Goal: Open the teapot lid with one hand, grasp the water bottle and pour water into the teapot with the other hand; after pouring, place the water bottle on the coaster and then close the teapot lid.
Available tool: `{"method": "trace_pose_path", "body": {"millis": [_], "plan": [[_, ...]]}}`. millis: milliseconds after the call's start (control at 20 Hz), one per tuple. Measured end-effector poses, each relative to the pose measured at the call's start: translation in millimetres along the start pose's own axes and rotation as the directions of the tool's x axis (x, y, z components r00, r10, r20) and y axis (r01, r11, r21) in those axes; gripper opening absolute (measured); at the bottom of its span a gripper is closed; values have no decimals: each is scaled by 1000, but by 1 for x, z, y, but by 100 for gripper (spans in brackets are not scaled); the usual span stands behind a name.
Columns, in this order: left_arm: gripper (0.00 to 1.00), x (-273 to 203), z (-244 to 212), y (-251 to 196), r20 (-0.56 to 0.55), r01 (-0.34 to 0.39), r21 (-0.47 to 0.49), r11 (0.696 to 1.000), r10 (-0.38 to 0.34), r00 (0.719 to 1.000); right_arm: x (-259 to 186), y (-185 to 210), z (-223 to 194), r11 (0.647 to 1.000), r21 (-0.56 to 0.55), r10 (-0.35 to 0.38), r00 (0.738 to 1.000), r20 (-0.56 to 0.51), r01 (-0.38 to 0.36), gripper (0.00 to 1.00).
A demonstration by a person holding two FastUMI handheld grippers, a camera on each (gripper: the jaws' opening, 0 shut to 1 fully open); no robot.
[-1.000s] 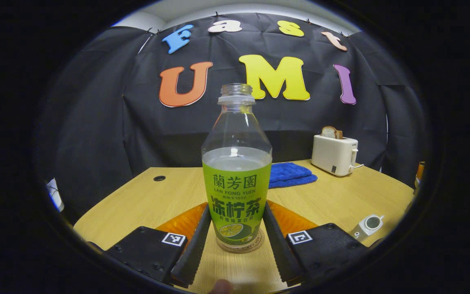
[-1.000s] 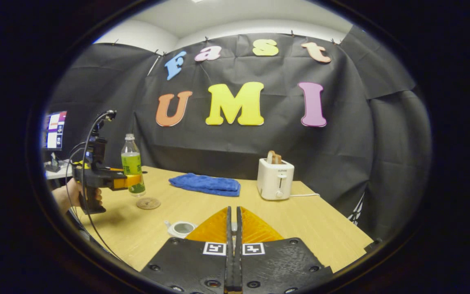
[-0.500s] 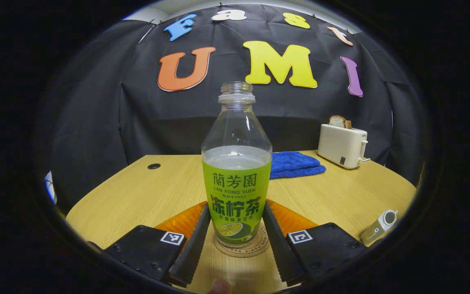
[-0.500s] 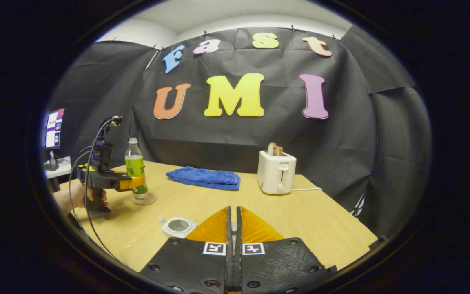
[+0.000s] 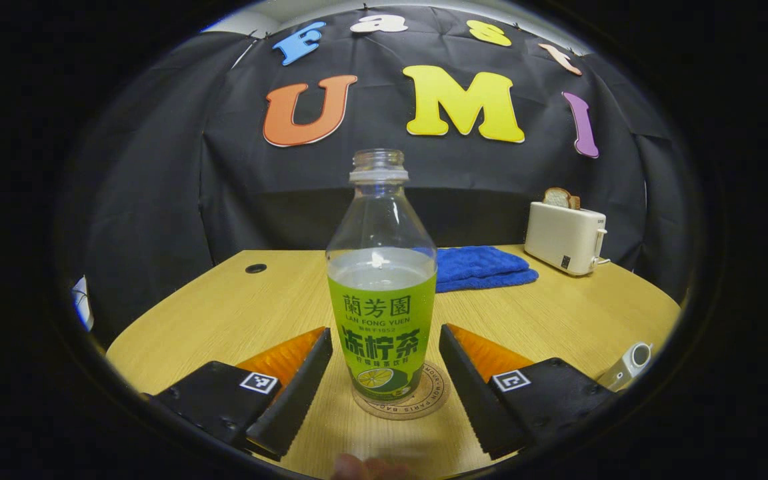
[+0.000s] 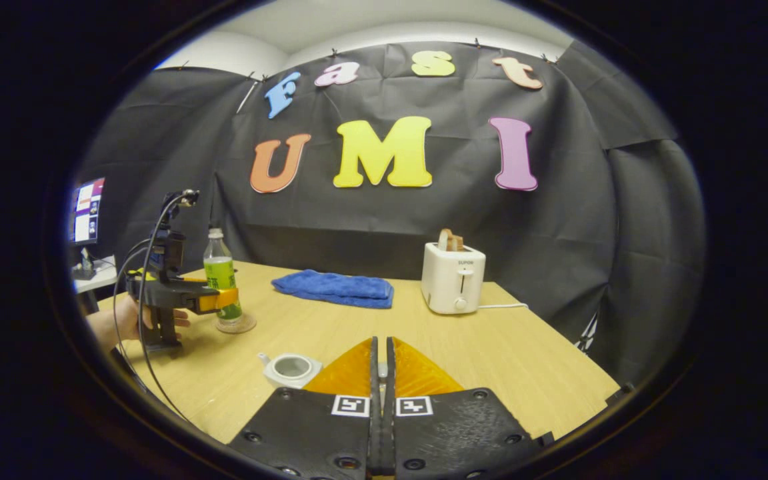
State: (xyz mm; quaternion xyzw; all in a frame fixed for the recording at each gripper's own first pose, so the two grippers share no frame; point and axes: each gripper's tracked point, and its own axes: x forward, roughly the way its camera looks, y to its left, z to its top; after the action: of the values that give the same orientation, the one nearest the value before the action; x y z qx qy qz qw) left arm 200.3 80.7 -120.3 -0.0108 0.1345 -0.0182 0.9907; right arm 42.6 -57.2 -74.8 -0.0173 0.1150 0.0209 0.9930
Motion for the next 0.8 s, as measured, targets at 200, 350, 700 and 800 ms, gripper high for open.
{"method": "trace_pose_path", "body": {"millis": [200, 350, 700, 800], "plan": [[100, -25, 1, 0, -4, -3, -22, 1000, 3, 1000, 3, 13, 6, 999, -2, 33, 999, 14, -33, 0], [99, -54, 3, 6, 14, -33, -37, 999, 33, 999, 13, 37, 14, 995, 7, 100, 994, 34, -100, 0], [99, -136, 9, 17, 87, -122, -51, 991, 126, 988, 45, 95, -4, 965, -7, 262, 965, 18, -262, 0], [99, -154, 10, 14, 111, -125, -69, 990, 133, 985, 51, 105, -11, 959, -15, 284, 959, -2, -284, 0]]}}
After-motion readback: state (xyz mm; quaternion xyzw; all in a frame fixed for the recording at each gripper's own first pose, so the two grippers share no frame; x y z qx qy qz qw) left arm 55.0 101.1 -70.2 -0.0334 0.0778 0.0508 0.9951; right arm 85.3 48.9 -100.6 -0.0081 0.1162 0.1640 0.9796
